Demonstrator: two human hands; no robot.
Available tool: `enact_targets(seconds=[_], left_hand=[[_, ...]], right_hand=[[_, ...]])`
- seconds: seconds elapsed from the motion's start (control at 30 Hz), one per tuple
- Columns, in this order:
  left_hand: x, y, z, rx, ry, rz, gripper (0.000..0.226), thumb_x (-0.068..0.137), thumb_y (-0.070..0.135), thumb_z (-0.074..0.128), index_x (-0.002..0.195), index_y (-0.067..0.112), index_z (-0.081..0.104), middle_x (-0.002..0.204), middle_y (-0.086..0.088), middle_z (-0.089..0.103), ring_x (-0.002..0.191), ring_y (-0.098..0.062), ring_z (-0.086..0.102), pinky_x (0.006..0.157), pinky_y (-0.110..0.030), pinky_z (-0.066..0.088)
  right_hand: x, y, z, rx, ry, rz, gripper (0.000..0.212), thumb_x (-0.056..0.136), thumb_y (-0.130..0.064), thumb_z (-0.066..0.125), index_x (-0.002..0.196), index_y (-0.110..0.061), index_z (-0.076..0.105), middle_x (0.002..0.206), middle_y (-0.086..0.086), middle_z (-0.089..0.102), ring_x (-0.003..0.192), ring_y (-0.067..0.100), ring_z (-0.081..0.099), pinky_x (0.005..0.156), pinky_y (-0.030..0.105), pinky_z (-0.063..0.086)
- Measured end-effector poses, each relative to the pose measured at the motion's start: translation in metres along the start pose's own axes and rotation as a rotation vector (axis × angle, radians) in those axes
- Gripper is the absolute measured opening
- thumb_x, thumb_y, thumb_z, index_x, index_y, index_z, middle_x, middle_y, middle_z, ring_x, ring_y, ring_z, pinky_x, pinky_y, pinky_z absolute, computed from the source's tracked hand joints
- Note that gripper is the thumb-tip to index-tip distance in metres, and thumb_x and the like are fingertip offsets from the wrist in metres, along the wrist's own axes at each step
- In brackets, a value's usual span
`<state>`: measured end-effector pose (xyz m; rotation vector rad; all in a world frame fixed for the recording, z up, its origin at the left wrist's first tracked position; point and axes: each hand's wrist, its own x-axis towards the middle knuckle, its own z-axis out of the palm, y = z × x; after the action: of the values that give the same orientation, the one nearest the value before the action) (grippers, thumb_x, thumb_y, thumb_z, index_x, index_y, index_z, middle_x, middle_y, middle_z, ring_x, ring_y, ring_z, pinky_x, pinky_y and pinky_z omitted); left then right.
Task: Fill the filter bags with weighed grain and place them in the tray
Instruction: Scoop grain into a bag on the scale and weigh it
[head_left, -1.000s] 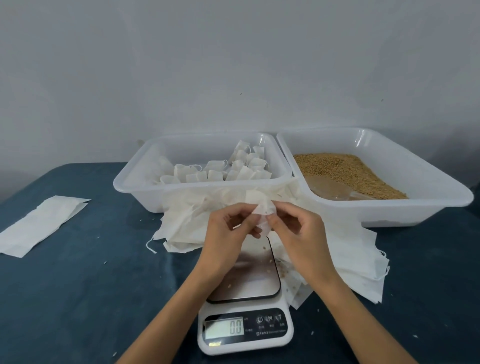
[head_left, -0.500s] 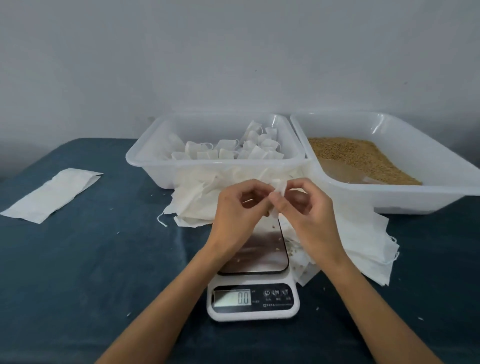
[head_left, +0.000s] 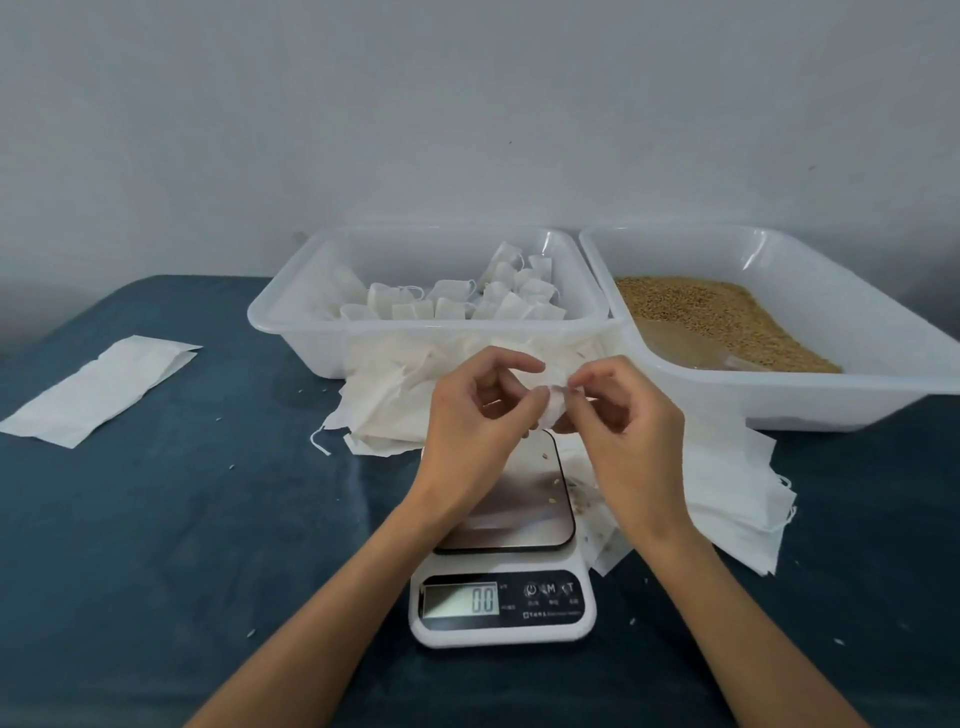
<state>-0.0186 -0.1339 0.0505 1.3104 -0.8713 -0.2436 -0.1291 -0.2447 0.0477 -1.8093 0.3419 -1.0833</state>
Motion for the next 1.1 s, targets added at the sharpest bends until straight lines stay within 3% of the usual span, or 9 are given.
enact_targets(seconds=[0.1,0.17,0.27,0.33,0.47,0.63,0.77,0.9,1.1], left_hand=[[-0.001,0.002,0.002,-0.032,-0.032,0.011,0.013,0.091,0.016,0.076,0.102,0.020,0.072,0.071,-0.002,0.069,0.067,-0.017,0.066,0.069,-0.027,0.055],[0.001,0.003,0.001,-0.006,0.029,0.007,0.016,0.094,0.031,0.073,0.107,0.022,0.073,0.093,0.001,0.074,0.085,-0.014,0.068,0.077,-0.026,0.055],[0.007,0.004,-0.007,0.016,0.103,-0.106,0.038,0.093,0.042,0.070,0.125,0.021,0.068,0.123,0.008,0.072,0.111,-0.011,0.068,0.090,-0.026,0.056],[0.007,0.005,-0.010,-0.087,0.002,-0.216,0.034,0.094,0.033,0.074,0.122,0.014,0.070,0.119,-0.002,0.076,0.108,-0.021,0.073,0.092,-0.039,0.059],[0.004,0.005,-0.006,-0.188,-0.038,-0.255,0.015,0.093,0.011,0.076,0.107,0.005,0.077,0.106,-0.016,0.079,0.093,-0.025,0.073,0.082,-0.041,0.058],[0.002,0.005,-0.006,-0.208,0.035,-0.248,0.019,0.093,0.009,0.075,0.110,0.002,0.076,0.107,-0.016,0.079,0.101,-0.033,0.075,0.091,-0.050,0.059],[0.002,0.005,-0.005,-0.126,0.057,-0.189,0.013,0.092,0.007,0.077,0.104,0.003,0.077,0.099,-0.013,0.080,0.090,-0.023,0.075,0.083,-0.040,0.061],[0.001,0.005,-0.003,-0.119,0.045,-0.168,0.011,0.095,0.014,0.075,0.102,0.007,0.078,0.097,-0.010,0.080,0.088,-0.019,0.076,0.077,-0.031,0.062],[0.005,0.003,-0.005,-0.161,0.083,-0.178,0.013,0.100,0.010,0.067,0.097,0.002,0.076,0.091,-0.009,0.077,0.080,-0.019,0.071,0.070,-0.029,0.061]], right_hand=[[0.005,-0.003,-0.005,0.150,-0.018,0.074,0.020,0.096,0.002,0.060,0.091,-0.013,0.073,0.083,0.005,0.075,0.075,0.026,0.074,0.073,0.040,0.063],[0.007,-0.005,-0.007,0.231,-0.032,0.113,0.030,0.095,0.003,0.059,0.088,-0.018,0.079,0.087,0.005,0.076,0.081,0.023,0.074,0.075,0.034,0.062],[0.008,-0.006,-0.007,0.387,-0.083,0.213,0.010,0.090,-0.011,0.067,0.087,-0.018,0.073,0.086,0.025,0.069,0.079,0.028,0.067,0.075,0.037,0.058],[0.009,-0.003,-0.008,0.446,-0.090,0.249,0.011,0.088,-0.011,0.070,0.085,-0.016,0.061,0.078,0.033,0.060,0.072,0.031,0.055,0.068,0.041,0.048],[0.008,0.001,-0.009,0.176,-0.006,0.090,0.021,0.085,0.006,0.067,0.081,-0.014,0.061,0.084,0.008,0.066,0.067,0.036,0.055,0.062,0.042,0.046],[0.006,-0.002,-0.005,0.096,0.027,0.040,0.015,0.087,-0.011,0.068,0.087,-0.024,0.077,0.097,-0.007,0.066,0.068,0.013,0.059,0.066,0.022,0.049],[0.003,-0.002,-0.005,0.003,0.011,-0.005,0.017,0.090,-0.034,0.075,0.076,-0.024,0.073,0.097,-0.006,0.060,0.062,0.013,0.048,0.061,0.019,0.042],[0.003,-0.001,-0.006,-0.245,0.139,-0.164,0.013,0.088,-0.024,0.080,0.080,-0.016,0.074,0.096,-0.008,0.058,0.057,0.018,0.046,0.058,0.025,0.043],[0.002,-0.004,-0.008,-0.063,0.134,-0.076,0.026,0.099,-0.034,0.066,0.084,-0.013,0.063,0.061,-0.008,0.062,0.042,0.010,0.048,0.044,0.026,0.036]])
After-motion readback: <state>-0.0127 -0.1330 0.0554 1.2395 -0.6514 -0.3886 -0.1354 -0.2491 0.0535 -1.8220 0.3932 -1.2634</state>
